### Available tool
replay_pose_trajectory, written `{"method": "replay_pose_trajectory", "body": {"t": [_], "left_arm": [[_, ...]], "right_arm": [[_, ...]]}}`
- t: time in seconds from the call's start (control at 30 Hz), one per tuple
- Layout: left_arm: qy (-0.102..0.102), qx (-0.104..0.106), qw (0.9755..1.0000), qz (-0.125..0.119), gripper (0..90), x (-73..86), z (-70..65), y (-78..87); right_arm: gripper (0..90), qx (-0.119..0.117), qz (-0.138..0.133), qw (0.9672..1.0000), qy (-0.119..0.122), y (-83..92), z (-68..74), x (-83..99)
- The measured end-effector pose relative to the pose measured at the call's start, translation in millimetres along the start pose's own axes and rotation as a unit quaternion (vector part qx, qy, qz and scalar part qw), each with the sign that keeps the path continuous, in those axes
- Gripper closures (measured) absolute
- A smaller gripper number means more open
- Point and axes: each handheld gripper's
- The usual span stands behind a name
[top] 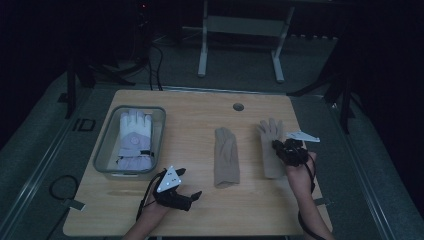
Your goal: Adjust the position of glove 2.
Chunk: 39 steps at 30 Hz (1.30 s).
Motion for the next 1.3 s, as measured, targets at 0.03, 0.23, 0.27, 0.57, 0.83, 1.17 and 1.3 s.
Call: {"method": "replay_pose_trajectory", "body": {"t": [0.03, 0.23, 0.27, 0.57, 0.83, 1.17, 1.3], "left_arm": [[0.000, 0.000, 1.0000, 0.000, 3.5, 0.0, -0.1, 0.1], [-0.002, 0.000, 1.0000, -0.003, 3.5, -0.8, 0.5, 1.4], [-0.002, -0.001, 1.0000, -0.004, 3.5, -0.8, 0.7, 1.6], [-0.014, -0.009, 0.9998, -0.009, 3.5, -1.8, 0.0, 4.4], [-0.019, -0.002, 0.9998, -0.006, 3.5, -1.7, -2.9, 2.1], [-0.022, 0.002, 0.9997, -0.006, 3.5, -1.6, -4.4, 1.3], [-0.022, 0.002, 0.9997, -0.008, 3.5, -2.0, -4.7, 1.7]], "right_arm": [[84.1, 0.000, -0.002, 1.0000, 0.001, -0.7, 4.5, -3.3], [84.1, -0.002, -0.007, 1.0000, -0.006, -13.5, 35.8, -18.5], [84.1, -0.005, -0.008, 0.9999, -0.005, -16.6, 41.6, -20.3], [84.0, -0.023, -0.004, 0.9997, -0.011, -46.7, 85.2, -27.2], [83.8, -0.030, -0.007, 0.9994, -0.018, -63.8, 112.4, -21.3], [83.4, -0.026, 0.014, 0.9991, -0.029, -85.5, 122.3, 2.3], [82.3, -0.026, 0.024, 0.9986, -0.039, -93.3, 117.8, 11.5]]}}
Point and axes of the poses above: each handheld gripper's, and its own axes: y roughly backward along the jaws, x roughly out of its underside, z roughly to its left, and after that the axes turned 13 degrees about -x, right-handed
